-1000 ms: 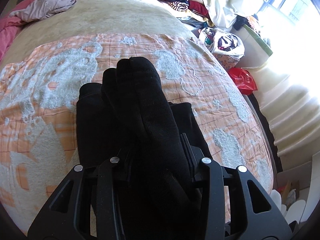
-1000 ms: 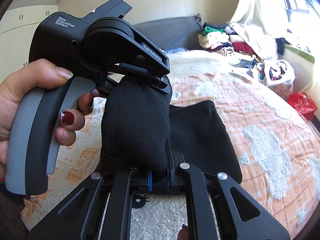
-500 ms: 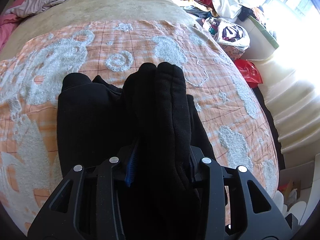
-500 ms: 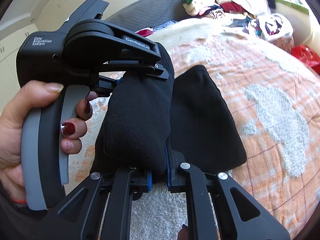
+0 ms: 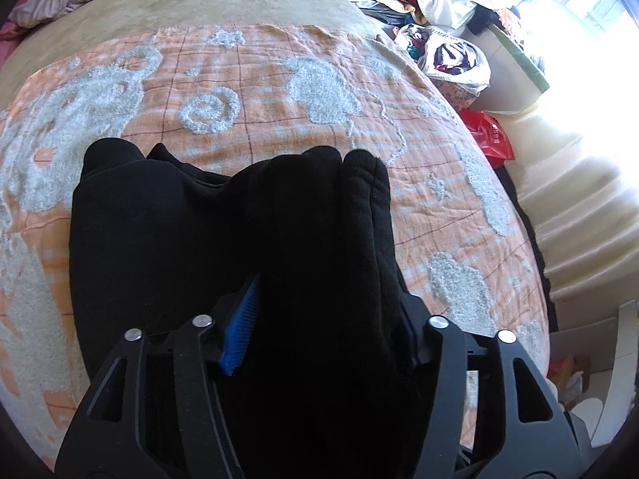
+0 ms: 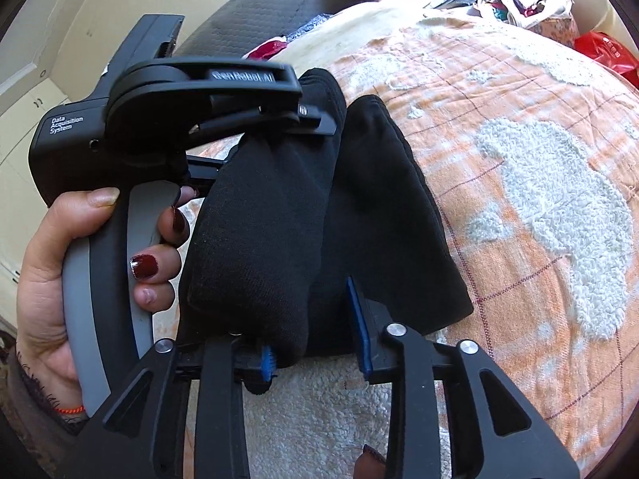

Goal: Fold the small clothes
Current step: 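Lower the doubled shirt onto the blanket and press it flat with both tools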

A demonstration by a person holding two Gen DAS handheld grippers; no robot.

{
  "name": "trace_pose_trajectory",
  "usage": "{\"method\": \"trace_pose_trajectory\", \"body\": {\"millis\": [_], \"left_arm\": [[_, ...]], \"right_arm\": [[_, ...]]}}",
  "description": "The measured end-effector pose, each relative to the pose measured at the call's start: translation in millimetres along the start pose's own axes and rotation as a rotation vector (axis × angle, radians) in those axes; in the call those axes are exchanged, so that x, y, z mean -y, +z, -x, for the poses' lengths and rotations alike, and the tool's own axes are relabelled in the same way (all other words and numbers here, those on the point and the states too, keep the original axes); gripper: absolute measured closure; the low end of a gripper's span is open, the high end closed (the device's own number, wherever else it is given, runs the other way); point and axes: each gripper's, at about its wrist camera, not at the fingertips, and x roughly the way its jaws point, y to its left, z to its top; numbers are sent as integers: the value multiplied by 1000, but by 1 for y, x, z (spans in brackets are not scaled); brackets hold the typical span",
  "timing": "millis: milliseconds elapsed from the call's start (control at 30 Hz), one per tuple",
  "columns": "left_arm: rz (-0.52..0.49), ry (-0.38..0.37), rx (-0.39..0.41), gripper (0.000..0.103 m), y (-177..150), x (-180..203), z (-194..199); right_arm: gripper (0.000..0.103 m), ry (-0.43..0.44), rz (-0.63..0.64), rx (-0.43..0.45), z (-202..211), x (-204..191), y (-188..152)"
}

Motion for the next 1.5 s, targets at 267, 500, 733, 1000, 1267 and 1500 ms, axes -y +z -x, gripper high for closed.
{"method": "trace_pose_trajectory", "body": {"millis": [267, 500, 733, 1000, 1267, 1500], "left_arm": [[7, -22, 69, 39, -3, -14, 36], [-36, 98, 174, 35, -32, -52, 80], [-32, 119, 216, 35, -66, -71, 91], [-97, 193, 247, 35, -82, -56, 81], [-145, 273, 271, 31, -90, -47, 78], [-118, 251, 245, 25, -92, -46, 67]], "right_arm": [[59, 5, 49, -20, 5, 4, 11], [38, 222, -59, -123, -6, 26, 52], [34, 243, -107, -189, -32, 39, 97], [51, 127, 69, -212, -50, 16, 115], [82, 188, 288, -22, -16, -22, 105], [82, 47, 268, -93, -59, 8, 106]]}}
